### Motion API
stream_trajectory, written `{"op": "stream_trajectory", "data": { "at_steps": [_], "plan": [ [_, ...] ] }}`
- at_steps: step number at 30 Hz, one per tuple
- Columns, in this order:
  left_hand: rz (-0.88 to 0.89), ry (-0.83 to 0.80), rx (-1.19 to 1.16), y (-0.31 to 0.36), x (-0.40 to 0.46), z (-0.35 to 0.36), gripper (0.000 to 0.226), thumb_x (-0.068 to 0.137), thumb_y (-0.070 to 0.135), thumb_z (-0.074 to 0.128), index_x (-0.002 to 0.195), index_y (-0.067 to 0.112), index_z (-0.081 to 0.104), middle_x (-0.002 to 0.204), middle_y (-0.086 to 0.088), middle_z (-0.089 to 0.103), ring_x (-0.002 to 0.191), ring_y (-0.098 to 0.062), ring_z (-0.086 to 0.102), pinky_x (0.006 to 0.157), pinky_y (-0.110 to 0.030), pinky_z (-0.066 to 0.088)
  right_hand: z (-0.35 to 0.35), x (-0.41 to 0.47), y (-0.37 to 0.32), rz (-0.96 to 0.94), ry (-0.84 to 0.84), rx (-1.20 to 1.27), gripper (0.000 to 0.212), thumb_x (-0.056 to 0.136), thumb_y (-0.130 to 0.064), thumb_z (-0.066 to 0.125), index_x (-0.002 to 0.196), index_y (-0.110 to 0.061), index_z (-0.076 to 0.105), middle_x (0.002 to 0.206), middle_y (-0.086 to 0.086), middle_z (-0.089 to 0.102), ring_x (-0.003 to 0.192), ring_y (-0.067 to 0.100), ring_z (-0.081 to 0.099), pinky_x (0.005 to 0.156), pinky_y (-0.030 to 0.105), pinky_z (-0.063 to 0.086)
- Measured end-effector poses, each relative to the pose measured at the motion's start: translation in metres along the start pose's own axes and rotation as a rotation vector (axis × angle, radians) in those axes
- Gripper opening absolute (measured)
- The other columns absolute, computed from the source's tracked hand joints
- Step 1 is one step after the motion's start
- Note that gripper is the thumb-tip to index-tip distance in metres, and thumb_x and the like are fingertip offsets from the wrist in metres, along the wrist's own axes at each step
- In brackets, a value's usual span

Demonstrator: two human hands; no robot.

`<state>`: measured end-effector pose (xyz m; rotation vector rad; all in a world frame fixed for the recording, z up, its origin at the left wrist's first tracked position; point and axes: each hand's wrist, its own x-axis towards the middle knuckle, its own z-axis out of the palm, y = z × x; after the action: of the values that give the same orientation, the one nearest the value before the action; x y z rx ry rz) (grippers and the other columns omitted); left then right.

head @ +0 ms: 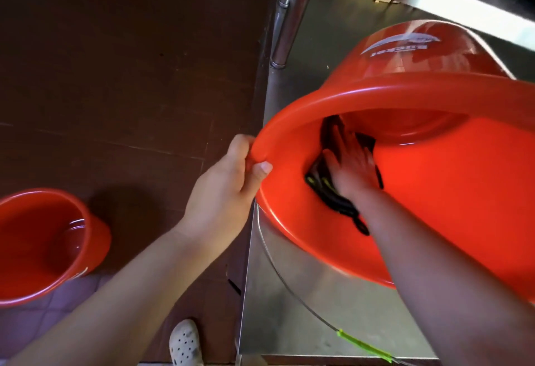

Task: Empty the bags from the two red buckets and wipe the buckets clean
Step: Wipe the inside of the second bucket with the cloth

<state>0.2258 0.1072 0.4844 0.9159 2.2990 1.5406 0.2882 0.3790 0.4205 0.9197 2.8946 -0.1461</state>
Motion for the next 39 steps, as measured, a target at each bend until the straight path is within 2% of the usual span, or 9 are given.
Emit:
{"op": "stream_trajectory", "data": {
  "at_steps": [4, 6, 8, 13, 18, 25, 30, 32, 39],
  "plan": [
    [-0.151, -0.008, -0.175, -0.013, -0.003, 0.011, 0.043, 0.085, 0.065, 0.041, 0.110, 0.031, 0.046, 0.094, 0.020, 0.063, 0.090, 0.001, 0.062, 0.074, -0.015, 0.049, 0.001, 0.015, 0.012, 0.049, -0.013, -0.038, 0.060, 0.098, -0.045, 0.026, 0.152, -0.030, 0.003, 0.160, -0.006, 0.003, 0.147, 0.012, 0.004, 0.117, 0.041, 0.007],
    [-0.268, -0.127, -0.242, -0.025, -0.014, 0.023, 0.043, 0.089, 0.058, 0.044, 0.111, 0.021, 0.050, 0.101, 0.013, 0.064, 0.098, -0.005, 0.062, 0.082, -0.020, 0.048, 0.001, 0.013, 0.007, 0.078, -0.022, -0.038, 0.060, 0.097, -0.045, 0.025, 0.152, -0.029, 0.004, 0.161, -0.005, 0.004, 0.147, 0.012, 0.004, 0.117, 0.041, 0.006],
    [-0.321, -0.206, -0.266, -0.033, -0.025, 0.036, 0.040, 0.088, 0.047, 0.043, 0.107, 0.014, 0.052, 0.096, 0.002, 0.065, 0.095, -0.008, 0.063, 0.081, -0.027, 0.048, 0.001, 0.005, -0.003, 0.127, -0.028, -0.028, 0.061, 0.097, -0.046, 0.025, 0.152, -0.030, 0.004, 0.161, -0.003, 0.005, 0.147, 0.012, 0.004, 0.118, 0.043, 0.004],
    [-0.376, -0.121, -0.412, -0.032, -0.031, 0.047, 0.041, 0.082, 0.049, 0.044, 0.109, 0.019, 0.050, 0.095, 0.009, 0.062, 0.082, 0.014, 0.061, 0.070, -0.005, 0.045, 0.011, -0.064, -0.050, 0.094, 0.041, -0.004, 0.066, 0.093, -0.053, 0.022, 0.152, -0.027, 0.006, 0.160, 0.000, 0.012, 0.147, 0.014, 0.008, 0.118, 0.042, 0.004],
    [-0.335, -0.008, -0.167, -0.032, -0.033, 0.044, 0.010, 0.096, 0.033, 0.046, 0.102, 0.028, 0.051, 0.080, 0.013, 0.061, 0.074, 0.004, 0.058, 0.068, -0.016, 0.045, 0.021, -0.140, -0.085, -0.064, 0.086, 0.107, 0.066, 0.089, -0.053, 0.019, 0.149, -0.028, 0.005, 0.159, 0.001, 0.013, 0.147, 0.016, 0.011, 0.118, 0.039, 0.009],
    [-0.214, 0.059, -0.186, -0.012, -0.004, 0.012, 0.021, 0.091, 0.053, 0.045, 0.085, 0.033, 0.049, 0.070, 0.029, 0.058, 0.063, 0.005, 0.053, 0.060, -0.025, 0.038, 0.012, -0.083, -0.052, -0.085, 0.062, 0.066, 0.062, 0.095, -0.042, 0.025, 0.150, -0.025, 0.001, 0.160, 0.000, 0.008, 0.147, 0.015, 0.008, 0.118, 0.036, 0.009],
    [-0.148, 0.028, -0.157, -0.003, 0.003, 0.006, 0.038, 0.087, 0.061, 0.045, 0.106, 0.029, 0.054, 0.087, 0.015, 0.064, 0.082, -0.004, 0.062, 0.074, -0.039, 0.052, 0.005, -0.027, 0.001, 0.068, 0.001, -0.022, 0.060, 0.099, -0.037, 0.029, 0.152, -0.025, 0.002, 0.160, -0.005, 0.004, 0.146, 0.012, 0.007, 0.117, 0.036, 0.006],
    [-0.147, 0.023, -0.250, -0.003, 0.000, 0.009, 0.041, 0.085, 0.061, 0.049, 0.110, 0.029, 0.054, 0.095, 0.015, 0.066, 0.090, -0.005, 0.064, 0.076, -0.029, 0.054, 0.003, -0.013, 0.013, 0.119, -0.020, -0.034, 0.059, 0.099, -0.038, 0.025, 0.152, -0.027, 0.002, 0.160, -0.006, 0.004, 0.146, 0.011, 0.005, 0.118, 0.038, 0.005],
    [-0.465, -0.060, -0.679, -0.025, -0.034, 0.035, 0.014, 0.091, 0.007, 0.056, 0.103, 0.013, 0.059, 0.099, -0.005, 0.069, 0.095, -0.010, 0.067, 0.081, -0.024, 0.054, 0.005, -0.017, 0.003, 0.165, -0.019, -0.009, 0.061, 0.097, -0.042, 0.025, 0.152, -0.029, 0.002, 0.160, -0.004, 0.005, 0.147, 0.012, 0.004, 0.117, 0.041, 0.003]
  ]
}}
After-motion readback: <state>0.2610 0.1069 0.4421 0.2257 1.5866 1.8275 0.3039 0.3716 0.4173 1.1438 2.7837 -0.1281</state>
